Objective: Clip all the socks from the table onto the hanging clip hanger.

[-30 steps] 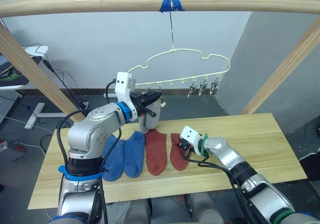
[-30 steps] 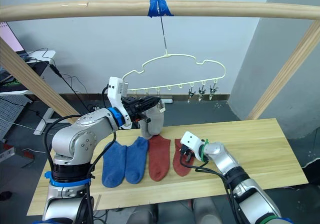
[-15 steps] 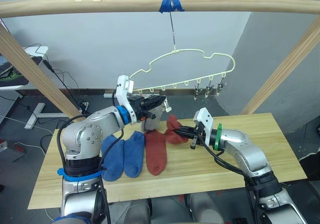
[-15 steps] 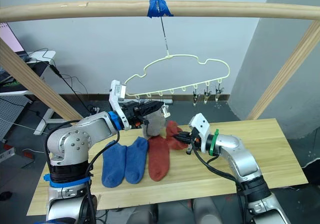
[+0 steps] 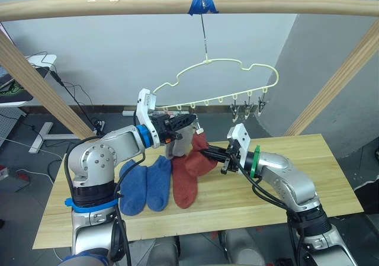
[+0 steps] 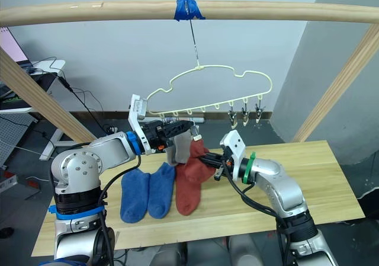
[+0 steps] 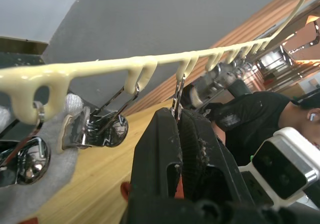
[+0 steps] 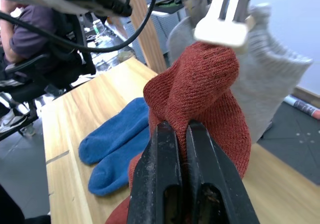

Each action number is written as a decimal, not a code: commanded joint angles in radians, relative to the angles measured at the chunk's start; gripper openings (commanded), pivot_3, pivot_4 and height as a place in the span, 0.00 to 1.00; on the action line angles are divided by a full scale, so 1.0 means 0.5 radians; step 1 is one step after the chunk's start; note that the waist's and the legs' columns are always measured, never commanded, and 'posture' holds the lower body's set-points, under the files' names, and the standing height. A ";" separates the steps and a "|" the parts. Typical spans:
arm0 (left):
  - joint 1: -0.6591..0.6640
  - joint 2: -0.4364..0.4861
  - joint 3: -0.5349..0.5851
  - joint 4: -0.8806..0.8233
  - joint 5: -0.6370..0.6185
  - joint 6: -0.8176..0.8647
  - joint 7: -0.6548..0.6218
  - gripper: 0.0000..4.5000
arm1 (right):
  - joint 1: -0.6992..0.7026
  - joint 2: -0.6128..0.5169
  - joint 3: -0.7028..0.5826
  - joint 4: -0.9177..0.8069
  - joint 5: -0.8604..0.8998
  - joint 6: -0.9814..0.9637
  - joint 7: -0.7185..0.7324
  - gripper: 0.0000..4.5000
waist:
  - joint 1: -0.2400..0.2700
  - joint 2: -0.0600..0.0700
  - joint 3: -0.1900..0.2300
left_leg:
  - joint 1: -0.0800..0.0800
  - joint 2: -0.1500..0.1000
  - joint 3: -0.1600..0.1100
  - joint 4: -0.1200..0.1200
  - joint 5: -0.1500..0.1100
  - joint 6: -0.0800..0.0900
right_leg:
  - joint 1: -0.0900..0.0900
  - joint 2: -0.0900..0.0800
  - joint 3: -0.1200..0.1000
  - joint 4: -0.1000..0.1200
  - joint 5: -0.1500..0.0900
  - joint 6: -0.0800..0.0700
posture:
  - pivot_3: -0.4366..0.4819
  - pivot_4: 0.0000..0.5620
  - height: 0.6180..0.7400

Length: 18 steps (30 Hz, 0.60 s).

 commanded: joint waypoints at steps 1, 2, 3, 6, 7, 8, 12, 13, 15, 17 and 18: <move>0.029 0.011 -0.063 0.025 -0.006 0.057 0.007 0.00 | -0.040 0.021 -0.061 -0.014 0.058 -0.034 -0.018 0.01 | 0.000 0.000 0.000 | 0.000 0.000 0.000 0.000 0.000 0.000 | 0.000 0.000 0.000 0.000 0.000 0.000 | 0.31 0.34 1.00; 0.029 0.011 -0.066 0.023 -0.010 0.058 0.003 0.00 | -0.043 0.021 -0.062 -0.010 0.055 -0.040 -0.018 0.01 | 0.000 0.000 0.000 | 0.000 0.000 0.000 0.000 0.000 0.000 | 0.000 0.000 0.000 0.000 0.000 0.000 | 0.31 0.34 1.00; 0.029 0.012 -0.068 0.024 -0.010 0.055 0.002 0.00 | -0.046 0.024 -0.069 -0.010 0.058 -0.042 -0.021 0.01 | 0.000 0.000 0.000 | 0.000 0.000 0.000 -0.001 0.000 0.000 | 0.000 0.000 0.000 0.000 0.000 0.000 | 0.31 0.34 1.00; 0.024 0.015 -0.073 0.036 -0.004 0.043 0.000 0.00 | -0.054 0.029 -0.080 -0.001 0.062 -0.048 -0.022 0.01 | 0.000 0.000 0.000 | 0.000 0.000 0.000 -0.001 0.000 0.000 | 0.000 0.000 0.000 -0.001 0.000 0.000 | 0.30 0.33 1.00; 0.022 0.016 -0.075 0.039 -0.004 0.041 -0.002 0.00 | -0.057 0.027 -0.077 0.002 0.056 -0.051 -0.021 0.01 | 0.000 0.000 0.000 | 0.000 0.000 0.000 -0.001 0.000 0.000 | 0.000 0.000 0.000 -0.001 0.000 0.000 | 0.30 0.33 1.00; 0.016 0.019 -0.086 0.039 0.000 0.031 -0.013 0.00 | -0.064 0.028 -0.073 0.013 0.045 -0.058 -0.025 0.01 | 0.000 0.000 0.000 | 0.000 0.000 0.000 -0.001 0.000 0.000 | 0.000 0.000 0.000 -0.001 0.000 0.000 | 0.30 0.33 1.00; 0.026 0.054 -0.149 0.002 0.048 -0.063 -0.080 0.00 | -0.082 0.037 -0.067 0.039 0.027 -0.082 -0.036 0.01 | -0.001 0.000 0.000 | 0.000 0.000 0.000 -0.001 0.000 0.000 | 0.000 0.000 0.000 -0.001 0.000 0.000 | 0.30 0.33 1.00; 0.039 0.070 -0.164 -0.010 0.062 -0.091 -0.100 0.00 | -0.083 0.037 -0.066 0.040 0.026 -0.086 -0.037 0.01 | -0.001 0.000 0.000 | 0.000 0.000 0.000 -0.001 0.000 0.000 | 0.000 0.000 0.000 -0.001 0.000 0.000 | 0.30 0.33 1.00; 0.049 0.069 -0.157 0.003 0.043 -0.105 -0.113 0.00 | -0.088 0.037 -0.066 0.047 0.025 -0.092 -0.038 0.01 | -0.001 0.000 0.000 | 0.000 0.000 0.000 -0.002 0.000 0.000 | -0.001 0.000 0.000 -0.001 0.000 0.000 | 0.30 0.32 1.00; 0.047 0.075 -0.159 0.019 0.041 -0.116 -0.115 0.00 | -0.092 0.036 -0.064 0.056 0.017 -0.104 -0.041 0.01 | 0.000 0.000 0.000 | 0.000 0.000 0.000 -0.002 0.000 0.000 | -0.001 0.000 0.000 -0.002 0.000 0.000 | 0.31 0.32 1.00; 0.046 0.080 -0.165 0.019 0.043 -0.121 -0.119 0.00 | -0.093 0.037 -0.064 0.059 0.015 -0.107 -0.042 0.01 | 0.000 0.000 0.000 | -0.002 0.000 0.000 -0.002 0.000 0.000 | -0.002 0.000 0.000 -0.002 0.000 0.000 | 0.31 0.32 1.00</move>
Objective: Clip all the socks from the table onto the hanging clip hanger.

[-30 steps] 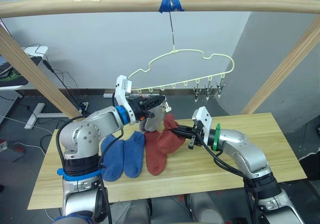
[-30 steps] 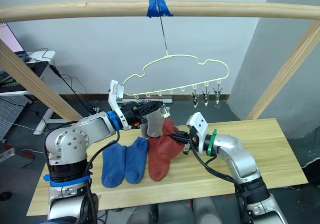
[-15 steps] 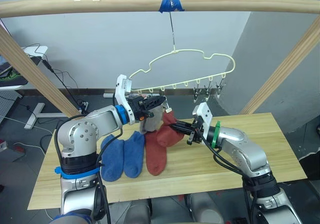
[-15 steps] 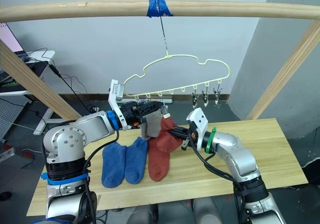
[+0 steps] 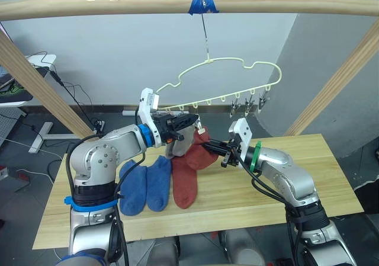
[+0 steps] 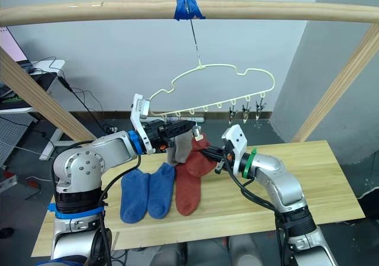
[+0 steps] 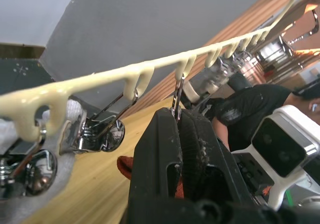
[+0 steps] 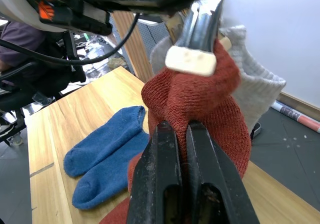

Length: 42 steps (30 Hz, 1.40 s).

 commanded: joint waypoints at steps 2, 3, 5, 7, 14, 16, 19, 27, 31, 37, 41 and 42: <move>0.031 0.028 -0.055 0.014 0.010 0.018 -0.023 0.00 | -0.038 0.010 -0.026 -0.026 0.019 -0.065 -0.011 0.01 | 0.000 0.000 0.000 | 0.000 0.000 0.000 0.000 0.000 0.000 | 0.000 0.000 0.000 0.000 0.000 0.000 | 0.31 0.32 1.00; 0.029 0.027 -0.054 0.015 0.009 0.018 -0.021 0.00 | -0.039 0.010 -0.023 -0.024 0.015 -0.071 -0.013 0.01 | 0.000 0.000 0.000 | 0.000 0.000 0.000 0.000 0.000 0.000 | 0.000 0.000 0.000 0.000 0.000 0.000 | 0.31 0.32 1.00; 0.022 0.028 -0.055 0.012 0.003 0.022 -0.022 0.00 | -0.050 0.022 -0.022 -0.015 0.015 -0.076 -0.022 0.01 | 0.000 0.000 0.000 | 0.000 0.000 0.000 0.000 0.000 0.000 | 0.000 0.000 0.000 0.000 0.000 0.000 | 0.31 0.30 1.00; 0.037 0.062 -0.093 -0.049 -0.006 -0.022 -0.115 0.00 | -0.064 0.031 -0.017 0.002 0.008 -0.090 -0.029 0.01 | 0.000 0.000 0.000 | 0.000 0.000 0.000 0.000 0.000 0.000 | 0.000 0.000 0.000 0.000 0.000 0.000 | 0.31 0.30 1.00; 0.045 0.077 -0.086 -0.042 0.002 -0.042 -0.108 0.00 | -0.073 0.035 -0.015 0.026 0.000 -0.110 -0.033 0.01 | 0.001 0.000 0.000 | -0.002 0.000 -0.001 0.000 0.000 0.000 | -0.001 0.000 0.000 0.000 0.000 0.000 | 0.32 0.29 1.00; 0.050 0.079 -0.088 -0.051 0.014 -0.067 -0.111 0.00 | -0.072 0.036 -0.014 0.022 0.003 -0.108 -0.034 0.01 | 0.001 0.000 0.000 | -0.001 0.000 -0.001 0.000 0.000 0.000 | -0.001 0.000 0.000 0.000 0.000 0.000 | 0.32 0.29 1.00; 0.062 0.085 -0.107 -0.062 0.036 -0.107 -0.122 0.00 | -0.078 0.037 -0.011 0.024 0.002 -0.113 -0.033 0.01 | 0.001 0.000 0.000 | -0.001 0.000 -0.001 0.000 0.000 0.000 | -0.001 0.000 0.000 0.000 0.000 0.000 | 0.32 0.29 1.00; 0.079 0.091 -0.121 -0.077 0.029 -0.129 -0.111 0.00 | -0.086 0.036 -0.011 0.014 0.006 -0.111 -0.031 0.01 | 0.001 0.000 0.000 | -0.001 0.000 -0.001 0.000 0.000 0.000 | -0.001 0.000 0.000 0.000 0.000 0.000 | 0.32 0.30 1.00; 0.086 0.098 -0.119 -0.089 0.008 -0.144 -0.135 0.07 | -0.090 0.040 -0.014 0.012 0.011 -0.107 -0.034 0.00 | 0.001 0.000 0.000 | -0.002 0.000 -0.001 0.000 0.000 0.000 | -0.001 0.000 0.000 0.000 0.000 0.000 | 0.32 0.31 1.00; 0.090 0.089 -0.084 -0.111 -0.062 -0.104 -0.138 0.44 | -0.094 0.043 -0.011 0.010 0.012 -0.106 -0.035 0.00 | 0.001 0.000 0.000 | -0.003 0.000 -0.001 0.000 0.000 0.000 | -0.002 0.000 0.000 0.001 0.000 0.000 | 0.33 0.32 1.00; 0.112 0.102 -0.068 -0.177 -0.142 -0.056 -0.157 0.71 | -0.102 0.043 -0.015 0.022 0.010 -0.110 -0.036 0.00 | 0.002 0.000 0.000 | -0.004 0.000 -0.001 0.001 0.000 0.000 | -0.003 0.000 0.000 0.001 0.000 0.000 | 0.33 0.32 1.00; 0.122 0.112 -0.066 -0.194 -0.160 -0.045 -0.158 0.77 | -0.105 0.042 -0.015 0.026 0.007 -0.114 -0.035 0.00 | 0.002 0.000 0.000 | -0.005 0.000 -0.001 0.001 0.000 0.000 | -0.003 0.000 0.000 0.001 0.000 0.000 | 0.33 0.32 1.00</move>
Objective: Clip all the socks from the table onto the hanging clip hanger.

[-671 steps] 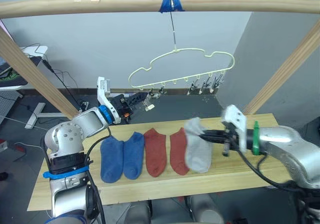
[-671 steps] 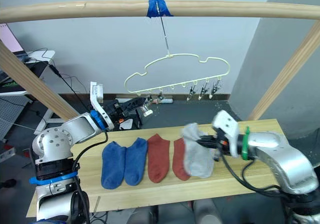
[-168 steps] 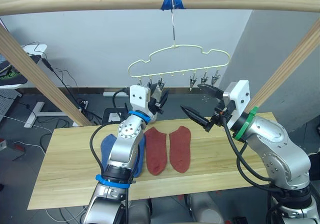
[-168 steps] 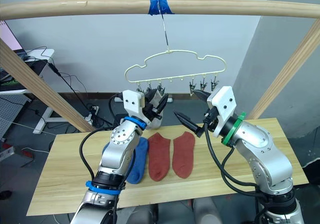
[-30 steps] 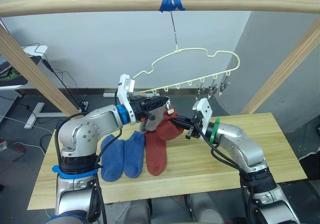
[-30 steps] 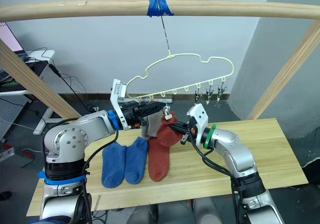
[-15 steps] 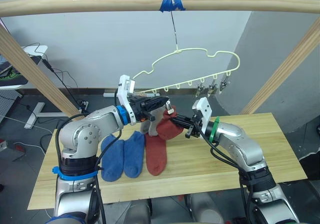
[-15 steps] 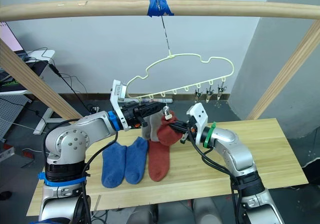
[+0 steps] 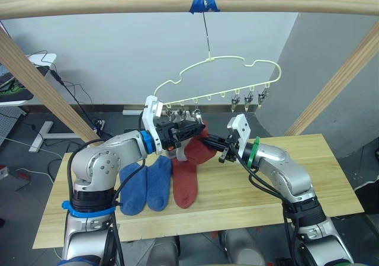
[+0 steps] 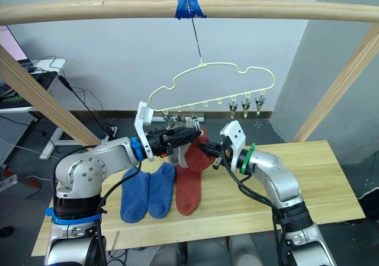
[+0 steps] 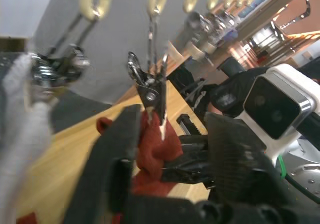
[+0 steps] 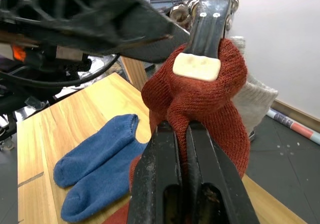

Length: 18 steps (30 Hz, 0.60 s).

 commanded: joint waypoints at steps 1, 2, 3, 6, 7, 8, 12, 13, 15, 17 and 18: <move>0.022 0.044 0.047 -0.134 -0.095 0.026 -0.035 0.83 | -0.034 0.005 -0.020 -0.034 0.017 -0.052 0.002 0.00 | -0.001 0.000 0.000 | 0.000 0.000 0.000 0.000 0.000 0.000 | 0.000 0.000 0.000 0.000 0.000 0.000 | 0.33 0.32 1.00; 0.030 0.070 0.056 -0.149 -0.106 0.029 -0.042 0.89 | -0.038 0.004 -0.018 -0.026 0.012 -0.057 0.002 0.00 | -0.001 0.000 0.000 | 0.000 0.000 0.000 0.000 0.000 0.000 | -0.001 0.000 0.000 0.000 0.000 0.000 | 0.33 0.32 1.00; 0.036 0.087 0.062 -0.161 -0.113 0.032 -0.046 0.97 | -0.040 0.004 -0.017 -0.021 0.010 -0.061 0.002 0.00 | 0.000 0.000 0.000 | -0.001 0.000 0.000 0.000 0.000 0.000 | -0.001 0.000 0.000 0.000 0.001 -0.001 | 0.34 0.32 1.00; 0.065 0.224 0.112 -0.200 -0.154 0.057 -0.119 0.99 | -0.054 0.004 -0.017 0.009 -0.002 -0.070 -0.006 0.00 | -0.001 0.000 0.000 | -0.001 0.000 0.000 0.000 0.000 0.000 | -0.002 0.000 0.000 0.001 0.001 -0.002 | 0.34 0.32 1.00; 0.078 0.284 0.137 -0.213 -0.166 0.060 -0.150 0.99 | -0.061 0.004 -0.018 0.023 -0.007 -0.072 -0.011 0.00 | -0.003 0.000 0.000 | -0.001 0.000 0.000 0.000 0.000 0.000 | -0.002 0.000 0.000 0.001 0.001 -0.002 | 0.34 0.32 1.00; 0.096 0.345 0.169 -0.227 -0.180 0.055 -0.179 1.00 | -0.066 0.003 -0.022 0.032 -0.001 -0.065 -0.009 0.06 | -0.003 0.000 0.000 | -0.001 0.001 0.002 0.000 0.000 0.000 | -0.003 0.000 0.000 0.002 0.001 -0.002 | 0.34 0.32 1.00; 0.190 0.465 0.277 -0.298 -0.147 -0.062 -0.210 1.00 | -0.068 -0.026 -0.046 0.068 0.002 -0.060 -0.007 0.31 | 0.006 0.001 0.000 | -0.001 0.002 0.002 -0.001 0.000 0.000 | -0.005 0.000 0.000 0.001 0.000 -0.002 | 0.37 0.32 1.00; 0.251 0.489 0.291 -0.359 -0.147 -0.098 -0.245 1.00 | -0.052 -0.055 -0.052 0.066 -0.003 -0.068 0.006 0.39 | 0.012 0.001 0.000 | -0.002 0.002 0.002 -0.001 0.000 0.000 | -0.005 0.000 0.000 0.001 0.001 -0.003 | 0.38 0.32 1.00; 0.346 0.493 0.314 -0.456 -0.127 -0.203 -0.275 1.00 | -0.022 -0.100 -0.066 0.054 -0.002 -0.073 0.021 0.54 | 0.024 0.001 0.000 | -0.004 0.001 0.002 -0.001 0.000 0.000 | -0.005 0.000 0.000 -0.001 0.001 -0.004 | 0.39 0.32 1.00; 0.412 0.507 0.314 -0.530 -0.101 -0.256 -0.261 1.00 | 0.019 -0.150 -0.094 0.020 0.019 -0.052 0.024 0.70 | 0.050 0.000 0.001 | -0.005 0.001 0.003 -0.002 0.000 0.000 | -0.006 -0.002 0.000 -0.002 0.004 -0.009 | 0.40 0.32 1.00; 0.443 0.503 0.327 -0.577 -0.085 -0.306 -0.250 1.00 | 0.068 -0.198 -0.117 -0.023 0.007 -0.054 0.009 0.77 | 0.060 0.001 0.001 | -0.006 0.001 0.002 -0.002 0.000 0.000 | -0.007 -0.002 0.000 -0.002 0.004 -0.010 | 0.41 0.32 1.00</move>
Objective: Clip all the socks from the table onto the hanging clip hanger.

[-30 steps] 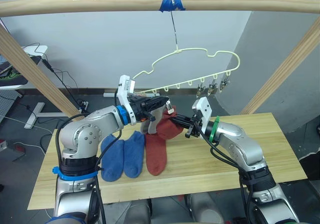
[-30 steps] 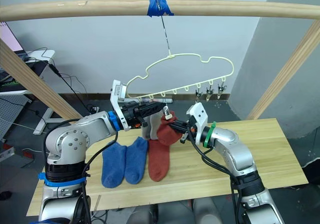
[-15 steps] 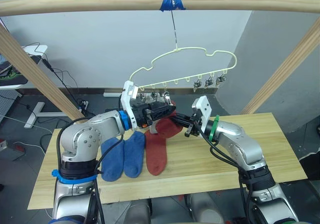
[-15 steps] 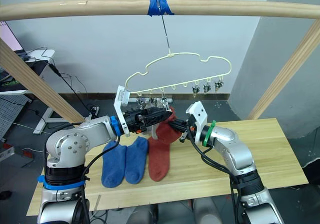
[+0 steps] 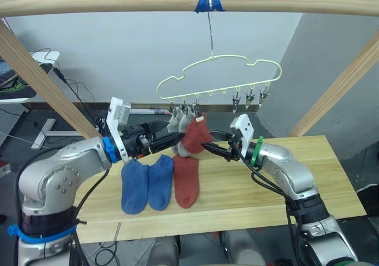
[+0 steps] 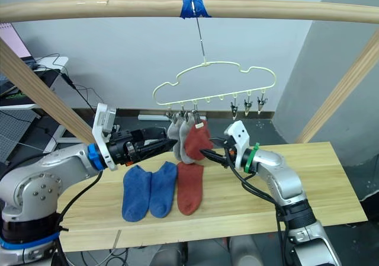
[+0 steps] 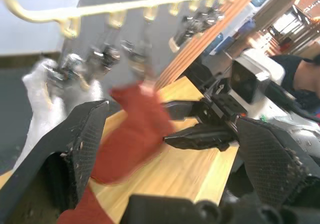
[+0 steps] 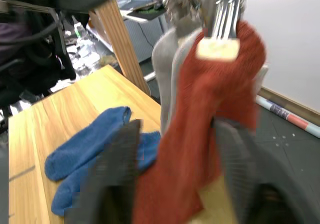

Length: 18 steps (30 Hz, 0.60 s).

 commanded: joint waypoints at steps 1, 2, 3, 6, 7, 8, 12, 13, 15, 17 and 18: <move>0.061 0.018 0.066 -0.189 0.031 -0.166 0.004 1.00 | 0.097 -0.103 -0.099 -0.155 0.001 -0.033 -0.008 0.86 | 0.027 0.000 0.000 | -0.001 0.000 0.000 0.000 0.000 0.000 | -0.001 0.000 0.000 0.000 0.000 0.000 | 0.41 0.32 1.00; 0.089 0.028 0.057 -0.227 0.075 -0.219 0.006 1.00 | 0.143 -0.143 -0.119 -0.194 -0.003 -0.035 -0.014 0.93 | 0.041 0.000 0.000 | -0.001 0.000 0.000 0.000 0.000 0.000 | -0.002 0.000 0.000 0.001 0.000 -0.001 | 0.42 0.32 1.00; 0.129 0.042 0.021 -0.269 0.186 -0.314 0.015 1.00 | 0.194 -0.179 -0.147 -0.241 -0.001 -0.030 -0.026 1.00 | 0.054 0.000 0.000 | -0.002 0.000 -0.001 0.000 0.000 0.000 | -0.002 0.000 -0.001 0.001 -0.001 -0.001 | 0.42 0.33 1.00; 0.223 -0.037 -0.009 -0.318 0.363 -0.551 0.067 1.00 | 0.275 -0.223 -0.207 -0.338 0.015 -0.003 -0.090 1.00 | 0.064 0.000 0.000 | -0.002 0.000 0.001 0.000 0.000 0.000 | -0.002 0.000 0.000 0.000 -0.003 0.003 | 0.42 0.33 1.00; 0.265 -0.029 -0.027 -0.327 0.404 -0.589 0.055 1.00 | 0.298 -0.221 -0.234 -0.390 0.010 0.003 -0.141 1.00 | 0.065 0.000 0.000 | -0.001 0.000 0.003 0.000 0.000 0.000 | -0.002 0.000 0.001 0.000 -0.003 0.003 | 0.42 0.33 1.00; 0.295 -0.018 -0.044 -0.332 0.438 -0.616 0.041 1.00 | 0.314 -0.220 -0.252 -0.427 0.007 0.008 -0.178 1.00 | 0.066 0.000 0.000 | -0.002 0.000 0.003 0.001 0.000 0.000 | -0.002 0.000 0.001 0.000 -0.004 0.004 | 0.42 0.33 1.00; 0.319 -0.129 -0.042 -0.327 0.319 -0.699 -0.007 1.00 | 0.315 -0.021 -0.433 -0.746 -0.073 0.065 -0.696 1.00 | 0.064 0.000 0.000 | -0.001 0.002 0.003 0.001 0.000 0.000 | -0.003 0.001 0.001 0.002 -0.004 0.004 | 0.41 0.34 1.00; 0.332 -0.151 -0.053 -0.345 0.347 -0.754 -0.014 1.00 | 0.308 0.032 -0.430 -0.815 -0.107 0.064 -0.789 1.00 | 0.063 0.000 0.000 | -0.001 0.002 0.003 0.001 0.000 0.000 | -0.003 0.001 0.001 0.003 -0.004 0.004 | 0.40 0.34 1.00; 0.370 -0.161 -0.089 -0.375 0.408 -0.840 -0.062 1.00 | 0.299 0.102 -0.399 -0.904 -0.161 0.065 -0.906 1.00 | 0.061 0.000 0.000 | -0.002 0.003 0.003 0.001 0.000 0.000 | -0.004 0.002 0.001 0.002 -0.004 0.004 | 0.40 0.34 1.00; 0.420 -0.154 -0.136 -0.381 0.472 -0.905 -0.093 1.00 | 0.298 0.157 -0.342 -0.955 -0.168 0.078 -0.954 1.00 | 0.059 0.000 0.000 | -0.001 0.003 0.004 0.001 0.000 0.000 | -0.004 0.002 0.001 0.001 -0.004 0.004 | 0.38 0.34 1.00; 0.437 -0.158 -0.146 -0.378 0.482 -0.923 -0.096 1.00 | 0.301 0.182 -0.321 -0.961 -0.190 0.050 -0.980 1.00 | 0.059 0.000 0.000 | -0.001 0.003 0.004 0.000 0.000 0.000 | -0.004 0.002 0.001 0.001 -0.004 0.004 | 0.38 0.34 1.00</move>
